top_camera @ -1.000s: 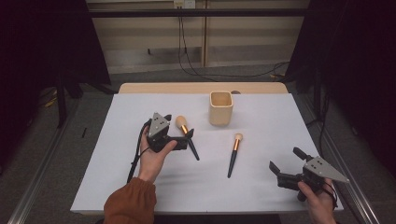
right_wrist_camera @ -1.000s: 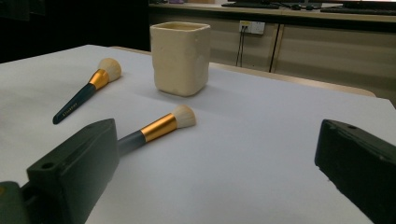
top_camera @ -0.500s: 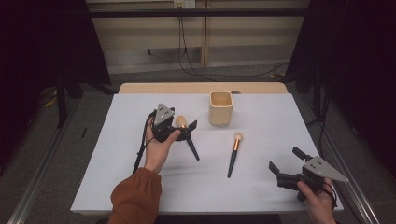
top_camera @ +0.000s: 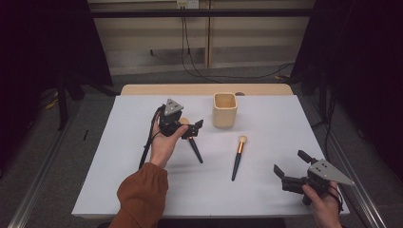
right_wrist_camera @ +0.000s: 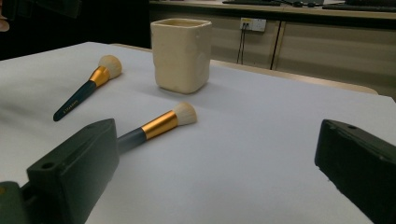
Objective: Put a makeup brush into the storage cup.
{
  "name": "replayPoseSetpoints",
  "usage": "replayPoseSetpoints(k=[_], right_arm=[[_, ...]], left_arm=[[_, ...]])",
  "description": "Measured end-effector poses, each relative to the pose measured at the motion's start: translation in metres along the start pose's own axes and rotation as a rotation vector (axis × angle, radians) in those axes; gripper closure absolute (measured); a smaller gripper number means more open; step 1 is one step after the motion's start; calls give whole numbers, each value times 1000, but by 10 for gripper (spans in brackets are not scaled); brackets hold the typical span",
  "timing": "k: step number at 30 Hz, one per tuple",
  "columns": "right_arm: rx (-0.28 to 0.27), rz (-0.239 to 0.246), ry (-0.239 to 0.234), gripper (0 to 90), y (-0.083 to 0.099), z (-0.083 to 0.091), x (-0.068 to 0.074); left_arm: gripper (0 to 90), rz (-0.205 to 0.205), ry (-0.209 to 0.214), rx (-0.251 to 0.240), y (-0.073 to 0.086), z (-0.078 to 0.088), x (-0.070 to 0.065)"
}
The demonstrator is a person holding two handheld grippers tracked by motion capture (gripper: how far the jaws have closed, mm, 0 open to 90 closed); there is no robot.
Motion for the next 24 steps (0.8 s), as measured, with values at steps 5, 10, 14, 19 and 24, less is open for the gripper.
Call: replayPoseSetpoints(k=[5, 10, 14, 19, 24], right_arm=[[1, -4, 1, 0, 0, 0, 0], [2, 0, -4, 0, 0, 0, 0], [6, 0, -7, 0, 1, 0, 1], [10, -2, -5, 0, 2, 0, 0], [19, -4, -15, 0, 3, 0, 1]], left_arm=[[30, -5, -28, 87, 5, -1, 5], [35, 11, -45, 193, 13, -4, 6], [41, 45, -48, 294, 19, -4, 9], [51, 105, -46, 403, 29, -3, 9], [55, 124, -58, 502, 39, -3, 11]])
Point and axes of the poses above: each handheld gripper's, and its own axes: z roughly backward along the jaws, y roughly out of its underside, x roughly to its left, the point moved 10 cm from there along -z, roughly forward along the jaws, and after that the axes turned 5 degrees about -x, right-handed, at the moved point
